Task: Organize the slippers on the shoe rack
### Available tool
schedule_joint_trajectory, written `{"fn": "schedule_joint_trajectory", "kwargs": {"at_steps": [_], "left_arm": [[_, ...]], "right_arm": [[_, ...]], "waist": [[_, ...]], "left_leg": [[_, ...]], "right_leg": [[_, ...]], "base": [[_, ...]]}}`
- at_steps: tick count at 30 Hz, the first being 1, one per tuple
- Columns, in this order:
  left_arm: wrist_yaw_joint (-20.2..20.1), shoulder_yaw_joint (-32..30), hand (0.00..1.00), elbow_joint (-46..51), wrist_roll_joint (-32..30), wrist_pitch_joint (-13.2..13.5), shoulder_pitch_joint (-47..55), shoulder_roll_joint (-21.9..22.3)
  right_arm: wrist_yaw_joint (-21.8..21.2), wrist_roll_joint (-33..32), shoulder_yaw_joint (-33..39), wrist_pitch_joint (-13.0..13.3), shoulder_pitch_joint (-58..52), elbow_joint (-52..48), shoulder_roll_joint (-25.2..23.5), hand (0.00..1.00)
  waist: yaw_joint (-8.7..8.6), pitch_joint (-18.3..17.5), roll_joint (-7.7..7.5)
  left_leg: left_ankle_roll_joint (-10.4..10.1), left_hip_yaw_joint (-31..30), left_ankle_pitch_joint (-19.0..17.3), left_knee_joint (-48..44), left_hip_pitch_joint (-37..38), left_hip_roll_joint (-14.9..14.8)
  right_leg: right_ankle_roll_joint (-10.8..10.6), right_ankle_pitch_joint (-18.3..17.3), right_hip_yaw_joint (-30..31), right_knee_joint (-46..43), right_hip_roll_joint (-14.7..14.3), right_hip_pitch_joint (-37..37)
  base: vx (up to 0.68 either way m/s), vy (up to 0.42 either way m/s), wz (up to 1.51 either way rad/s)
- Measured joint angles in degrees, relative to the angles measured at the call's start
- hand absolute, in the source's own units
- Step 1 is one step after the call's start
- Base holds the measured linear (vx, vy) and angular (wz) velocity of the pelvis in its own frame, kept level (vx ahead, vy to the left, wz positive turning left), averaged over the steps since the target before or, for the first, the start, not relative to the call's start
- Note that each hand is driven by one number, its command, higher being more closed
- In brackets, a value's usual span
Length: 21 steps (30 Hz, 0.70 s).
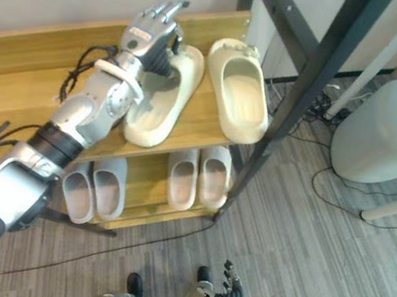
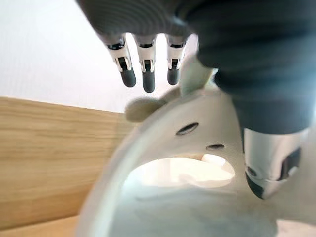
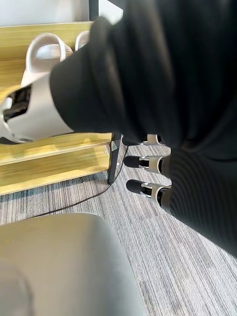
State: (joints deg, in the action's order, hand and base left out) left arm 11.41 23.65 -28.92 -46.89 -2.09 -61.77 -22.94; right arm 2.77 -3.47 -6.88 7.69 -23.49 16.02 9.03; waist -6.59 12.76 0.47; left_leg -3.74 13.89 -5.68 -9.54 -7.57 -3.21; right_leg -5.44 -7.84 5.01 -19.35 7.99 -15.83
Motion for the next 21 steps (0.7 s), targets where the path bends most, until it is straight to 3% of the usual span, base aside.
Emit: {"fn": "schedule_joint_trajectory", "kwargs": {"at_steps": [8, 17, 21], "left_arm": [[1.11, -3.71, 0.00, 3.06, 2.62, -1.27, 1.53, 2.68], [4.74, -11.19, 0.00, 19.98, 5.59, -2.60, 13.74, 4.82], [5.95, -15.04, 0.00, 31.39, 12.47, -2.12, 24.55, 9.70]], "right_arm": [[-0.04, 0.01, -0.03, -0.25, -0.08, 0.01, 0.00, 0.00], [-0.51, 0.15, -0.06, -0.46, -0.14, 0.40, -0.04, 0.00], [-0.79, 0.32, -0.05, -0.66, -0.14, 0.73, -0.27, 0.00]], "waist": [[0.11, 0.70, -0.35], [0.66, 0.87, -0.67], [0.91, 0.78, -0.74]], "left_leg": [[0.49, -1.69, 0.20, -0.68, -0.18, 0.89], [0.44, -3.99, 0.23, -0.53, 1.10, 1.70], [0.45, -5.06, 0.22, -0.33, 2.30, 1.93]], "right_leg": [[-0.42, -0.95, -1.27, -1.67, 1.16, 0.34], [-0.29, -3.54, -3.92, -4.26, 2.53, 1.96], [-0.18, -4.27, -5.22, -4.33, 2.83, 3.90]], "base": [[-0.03, 0.005, 0.13], [0.01, -0.012, 0.16], [0.02, -0.013, 0.15]]}}
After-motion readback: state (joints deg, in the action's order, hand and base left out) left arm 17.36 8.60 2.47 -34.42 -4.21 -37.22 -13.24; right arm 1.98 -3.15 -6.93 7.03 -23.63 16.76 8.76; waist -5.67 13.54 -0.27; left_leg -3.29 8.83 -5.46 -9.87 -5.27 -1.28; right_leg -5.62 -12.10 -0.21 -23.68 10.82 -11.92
